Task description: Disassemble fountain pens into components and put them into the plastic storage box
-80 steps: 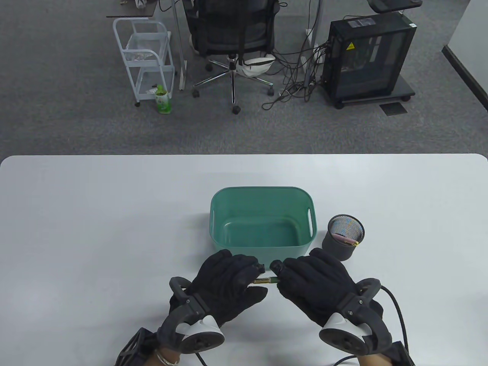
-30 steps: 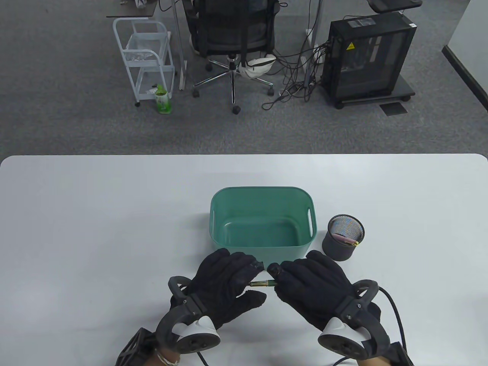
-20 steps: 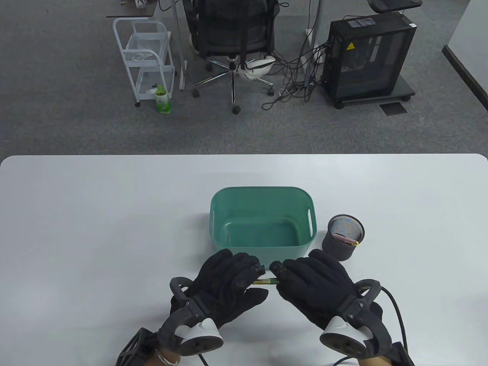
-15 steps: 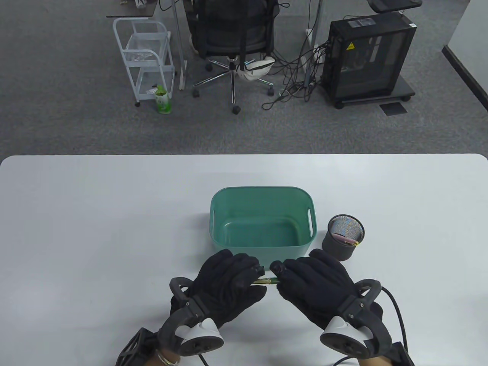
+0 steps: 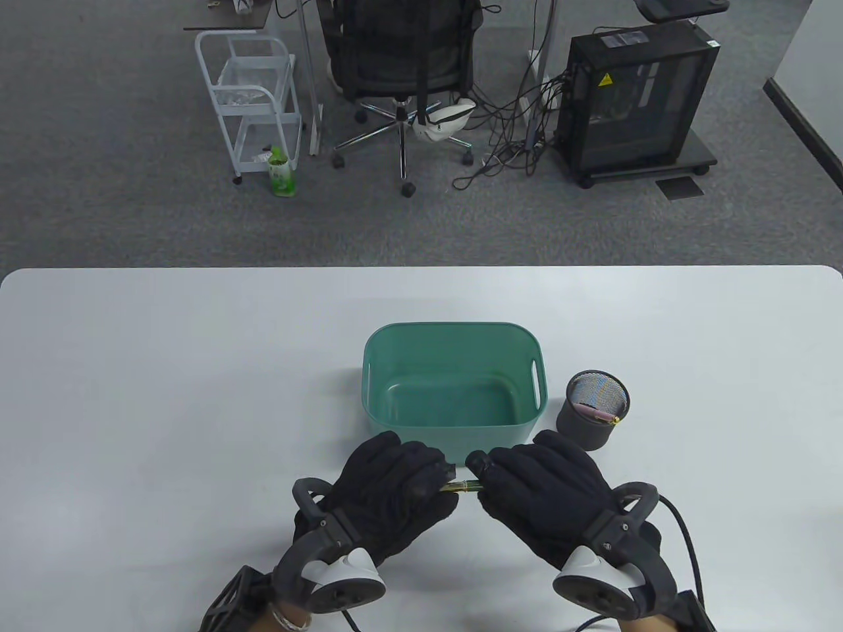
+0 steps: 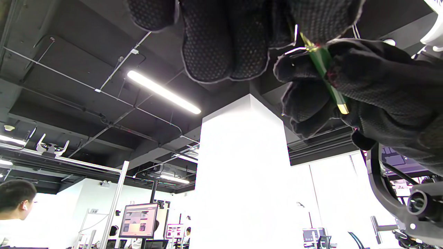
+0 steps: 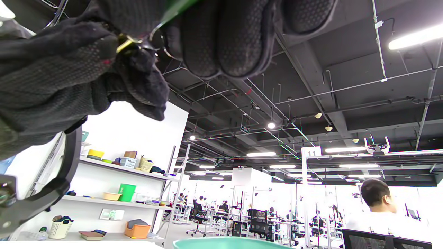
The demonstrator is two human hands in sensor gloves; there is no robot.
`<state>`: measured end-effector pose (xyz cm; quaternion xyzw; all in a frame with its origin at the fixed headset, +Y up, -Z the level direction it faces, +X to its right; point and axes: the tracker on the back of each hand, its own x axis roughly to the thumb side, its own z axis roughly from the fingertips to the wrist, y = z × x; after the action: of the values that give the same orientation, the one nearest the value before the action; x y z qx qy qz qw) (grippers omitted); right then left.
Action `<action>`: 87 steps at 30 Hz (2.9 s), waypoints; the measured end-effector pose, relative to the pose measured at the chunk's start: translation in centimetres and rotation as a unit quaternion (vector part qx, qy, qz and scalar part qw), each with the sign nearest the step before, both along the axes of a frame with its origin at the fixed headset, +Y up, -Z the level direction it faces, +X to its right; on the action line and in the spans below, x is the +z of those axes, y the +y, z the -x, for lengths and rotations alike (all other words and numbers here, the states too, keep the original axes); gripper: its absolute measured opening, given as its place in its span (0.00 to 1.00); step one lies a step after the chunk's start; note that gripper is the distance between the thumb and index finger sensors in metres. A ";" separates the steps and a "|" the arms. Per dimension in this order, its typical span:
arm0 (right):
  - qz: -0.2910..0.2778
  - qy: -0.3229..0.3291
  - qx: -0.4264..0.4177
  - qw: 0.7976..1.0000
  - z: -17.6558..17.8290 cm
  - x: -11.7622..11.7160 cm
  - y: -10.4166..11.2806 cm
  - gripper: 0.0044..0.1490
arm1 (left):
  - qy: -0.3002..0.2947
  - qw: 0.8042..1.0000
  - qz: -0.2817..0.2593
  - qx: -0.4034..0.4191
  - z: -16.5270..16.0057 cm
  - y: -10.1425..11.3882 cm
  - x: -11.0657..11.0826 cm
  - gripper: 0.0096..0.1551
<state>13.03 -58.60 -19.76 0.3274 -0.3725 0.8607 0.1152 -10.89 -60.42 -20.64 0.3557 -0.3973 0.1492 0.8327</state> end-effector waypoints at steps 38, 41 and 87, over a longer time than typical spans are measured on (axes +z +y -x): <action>0.000 0.013 0.003 1.000 0.5 0.2 -0.2 0.28 | -0.014 0.999 0.009 0.034 0.7 0.1 -0.5 0.35; -0.001 0.011 0.003 1.000 0.5 0.2 -0.2 0.28 | -0.013 0.999 0.015 0.027 0.7 0.0 -0.5 0.37; -0.003 0.006 -0.001 1.000 0.3 0.1 -0.2 0.28 | -0.006 1.000 -0.001 0.029 0.6 0.1 -0.2 0.28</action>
<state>12.77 -58.76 -19.68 0.3327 -0.3745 0.8576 0.1170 -11.46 -60.28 -20.81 0.3671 -0.3915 0.1753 0.8254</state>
